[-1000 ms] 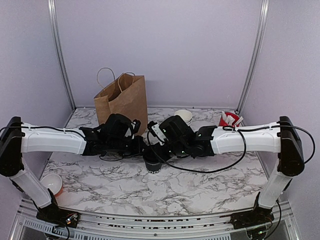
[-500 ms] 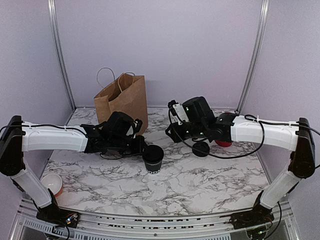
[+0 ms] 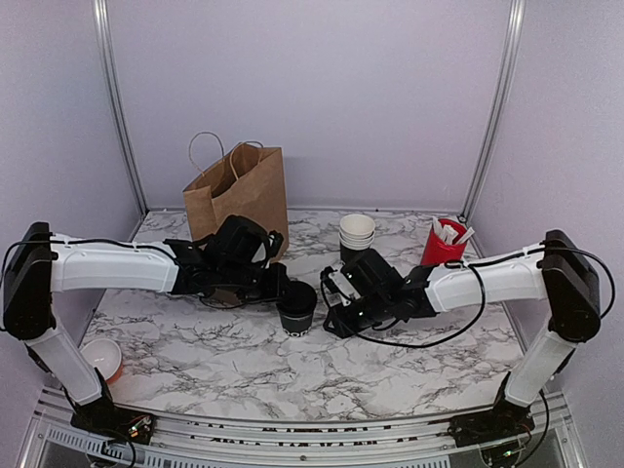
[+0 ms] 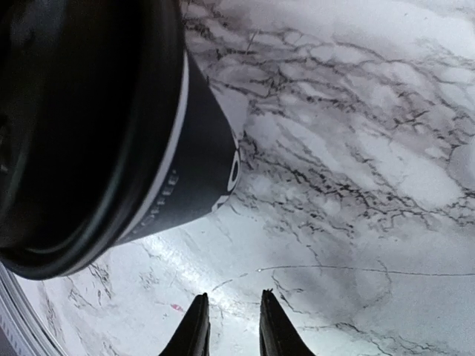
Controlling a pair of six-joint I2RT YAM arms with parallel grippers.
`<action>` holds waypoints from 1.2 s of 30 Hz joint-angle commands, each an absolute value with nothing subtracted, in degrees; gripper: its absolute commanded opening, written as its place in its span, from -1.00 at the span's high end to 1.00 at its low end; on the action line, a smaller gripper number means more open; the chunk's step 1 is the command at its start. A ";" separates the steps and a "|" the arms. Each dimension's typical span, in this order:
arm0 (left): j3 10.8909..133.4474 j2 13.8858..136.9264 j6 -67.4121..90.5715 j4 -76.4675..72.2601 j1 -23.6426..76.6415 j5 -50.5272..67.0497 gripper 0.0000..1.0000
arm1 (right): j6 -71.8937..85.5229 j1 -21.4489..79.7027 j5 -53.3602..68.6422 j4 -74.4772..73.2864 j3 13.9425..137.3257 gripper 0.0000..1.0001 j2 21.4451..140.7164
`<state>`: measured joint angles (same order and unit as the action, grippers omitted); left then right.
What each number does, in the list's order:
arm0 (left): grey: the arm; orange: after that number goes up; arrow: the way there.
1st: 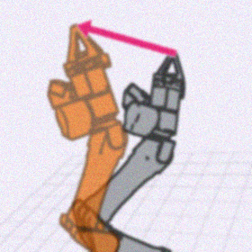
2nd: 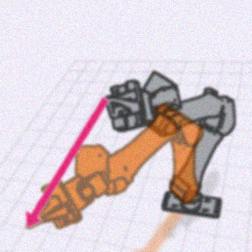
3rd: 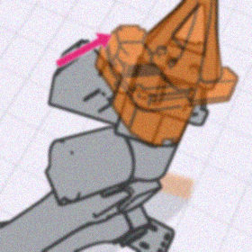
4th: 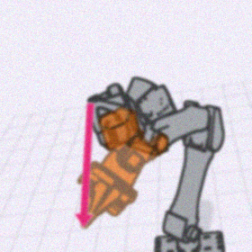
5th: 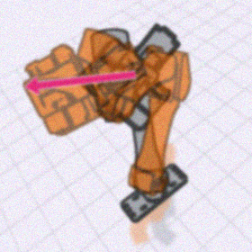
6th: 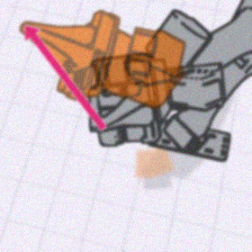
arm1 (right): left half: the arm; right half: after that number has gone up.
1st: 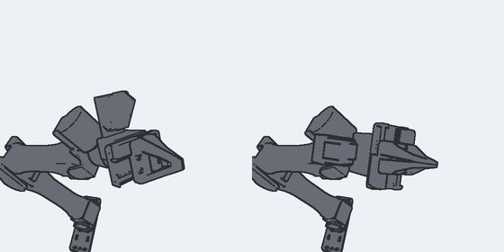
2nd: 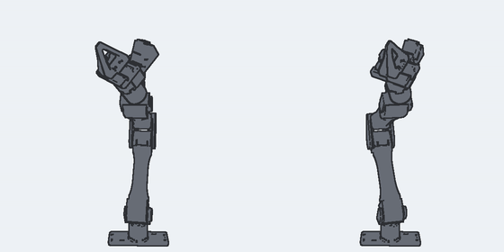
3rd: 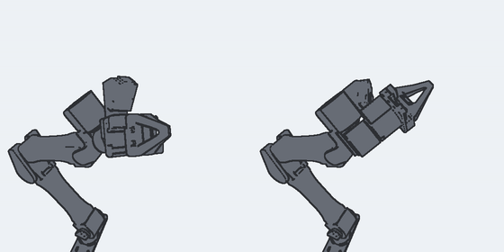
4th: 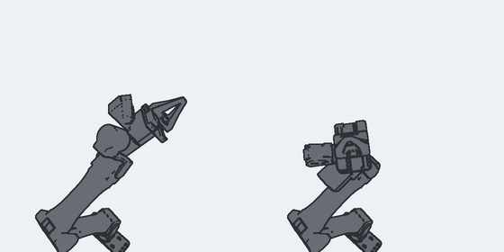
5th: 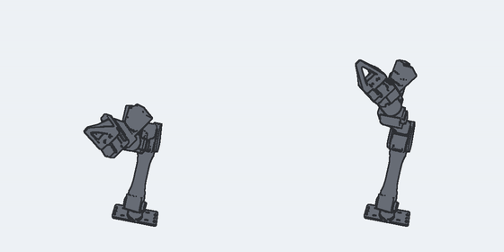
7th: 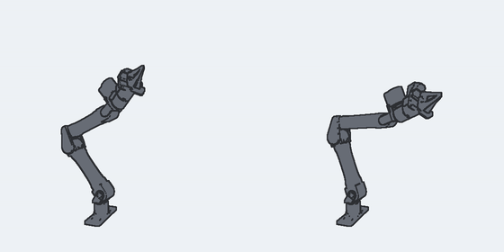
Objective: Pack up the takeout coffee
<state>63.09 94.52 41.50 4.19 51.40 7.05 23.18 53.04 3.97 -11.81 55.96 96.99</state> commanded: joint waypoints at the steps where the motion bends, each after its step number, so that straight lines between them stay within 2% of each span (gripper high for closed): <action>1: 64.64 95.80 39.97 6.85 51.68 7.39 0.82 | 25.07 52.87 -2.03 -11.44 57.37 0.52 89.71; 4: 65.26 96.25 39.60 7.20 51.68 7.53 0.82 | 23.64 52.22 -3.43 -10.82 58.80 0.46 87.87; 10: 65.59 96.38 39.38 7.39 51.68 7.80 0.82 | 21.80 50.09 1.91 -8.26 62.17 0.39 90.07; 19: 66.06 97.04 38.97 7.56 51.68 7.75 0.83 | 25.13 50.06 9.86 -3.90 59.70 0.40 101.44; 27: 66.92 96.38 38.41 8.21 51.70 7.52 0.83 | 26.47 51.02 4.64 -5.90 56.81 0.39 92.91; 36: 69.17 91.46 38.01 10.22 50.95 6.90 0.78 | 24.36 53.14 2.40 -10.40 62.15 0.35 92.72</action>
